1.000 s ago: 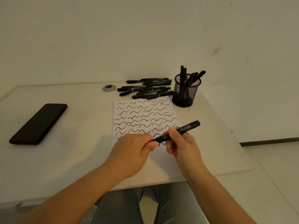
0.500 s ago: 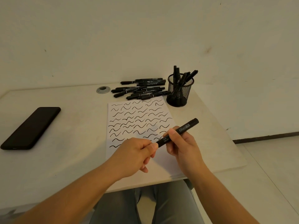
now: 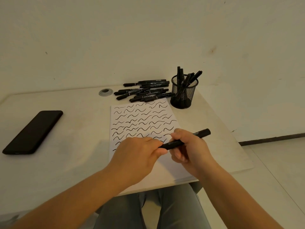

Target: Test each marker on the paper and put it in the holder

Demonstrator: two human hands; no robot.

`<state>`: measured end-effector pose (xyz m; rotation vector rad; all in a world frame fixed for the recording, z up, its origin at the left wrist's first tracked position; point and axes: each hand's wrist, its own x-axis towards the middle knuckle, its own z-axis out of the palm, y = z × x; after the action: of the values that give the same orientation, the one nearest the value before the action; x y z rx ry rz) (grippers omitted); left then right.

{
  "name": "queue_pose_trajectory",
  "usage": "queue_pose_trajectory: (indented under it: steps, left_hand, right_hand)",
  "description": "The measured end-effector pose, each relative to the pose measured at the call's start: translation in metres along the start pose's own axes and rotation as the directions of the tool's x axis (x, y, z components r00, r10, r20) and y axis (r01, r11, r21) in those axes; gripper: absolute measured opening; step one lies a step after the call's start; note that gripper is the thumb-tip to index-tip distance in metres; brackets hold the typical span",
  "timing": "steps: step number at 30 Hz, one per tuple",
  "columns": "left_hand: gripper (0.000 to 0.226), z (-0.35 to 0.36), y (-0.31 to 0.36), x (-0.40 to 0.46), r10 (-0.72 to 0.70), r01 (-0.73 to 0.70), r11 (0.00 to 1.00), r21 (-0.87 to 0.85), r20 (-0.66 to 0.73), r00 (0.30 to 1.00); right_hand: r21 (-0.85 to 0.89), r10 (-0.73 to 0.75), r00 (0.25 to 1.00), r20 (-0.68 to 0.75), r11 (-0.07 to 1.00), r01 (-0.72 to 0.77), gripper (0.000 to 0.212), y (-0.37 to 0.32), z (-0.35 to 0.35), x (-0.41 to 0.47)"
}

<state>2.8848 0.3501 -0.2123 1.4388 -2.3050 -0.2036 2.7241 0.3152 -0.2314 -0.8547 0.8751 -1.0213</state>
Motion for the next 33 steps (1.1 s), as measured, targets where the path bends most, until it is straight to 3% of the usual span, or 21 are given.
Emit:
queue_pose_trajectory:
  steps: [3,6,9,11,13,15,17,19,22,28,33]
  left_hand:
    - [0.026,0.002,0.002,-0.001,-0.094,0.110,0.961,-0.253,0.074,0.993]
    - [0.029,0.001,-0.001,0.000,-0.166,0.267,0.810,-0.523,0.232,0.958]
    - [0.032,-0.012,-0.027,-0.008,-0.246,0.494,0.526,-0.692,0.432,0.868]
    - [0.031,-0.021,-0.041,-0.010,-0.294,0.539,0.418,-0.731,0.453,0.842]
    - [0.031,-0.016,-0.045,-0.003,-0.351,0.499,0.515,-0.697,0.360,0.864]
    - [0.032,-0.008,-0.040,0.008,-0.372,0.421,0.663,-0.620,0.216,0.903]
    - [0.026,-0.001,-0.038,0.013,-0.341,0.344,0.837,-0.425,0.085,0.936]
    - [0.019,0.008,-0.043,0.011,-0.298,0.295,0.937,-0.187,0.011,0.954]
    - [0.024,0.021,-0.050,0.007,-0.246,0.244,0.969,-0.043,-0.053,0.968]
    - [0.024,0.031,-0.058,0.003,-0.260,0.255,0.965,-0.069,-0.087,0.962]
    - [0.026,0.032,-0.059,0.003,-0.272,0.267,0.961,-0.074,-0.081,0.959]
  right_hand:
    - [-0.036,-0.074,0.995,0.070,0.996,0.077,0.040,0.002,-0.001,0.002]
    - [0.000,-0.153,0.979,0.138,0.988,0.154,0.026,-0.003,-0.005,0.007]
    - [0.240,-0.216,0.974,-0.066,0.944,0.226,0.023,-0.029,-0.043,0.017]
    - [0.086,-0.312,0.937,-0.155,0.941,0.328,0.034,-0.039,-0.061,0.020]
    - [-0.260,-0.363,0.926,-0.101,0.908,0.328,0.035,-0.029,-0.059,0.024]
    - [-0.474,-0.329,0.944,-0.011,0.833,0.285,0.016,-0.015,-0.048,0.025]
    - [-0.497,-0.309,0.951,-0.031,0.830,0.253,0.008,-0.004,-0.048,0.023]
    - [-0.483,-0.338,0.931,-0.138,0.843,0.235,0.006,0.003,-0.053,0.022]
    - [-0.555,-0.375,0.896,-0.239,0.810,0.191,0.009,0.012,-0.053,0.018]
    - [-0.714,-0.327,0.944,-0.035,0.669,0.205,0.010,0.014,-0.045,0.014]
    - [-0.740,-0.386,0.917,-0.102,0.646,0.189,0.010,0.015,-0.048,0.016]
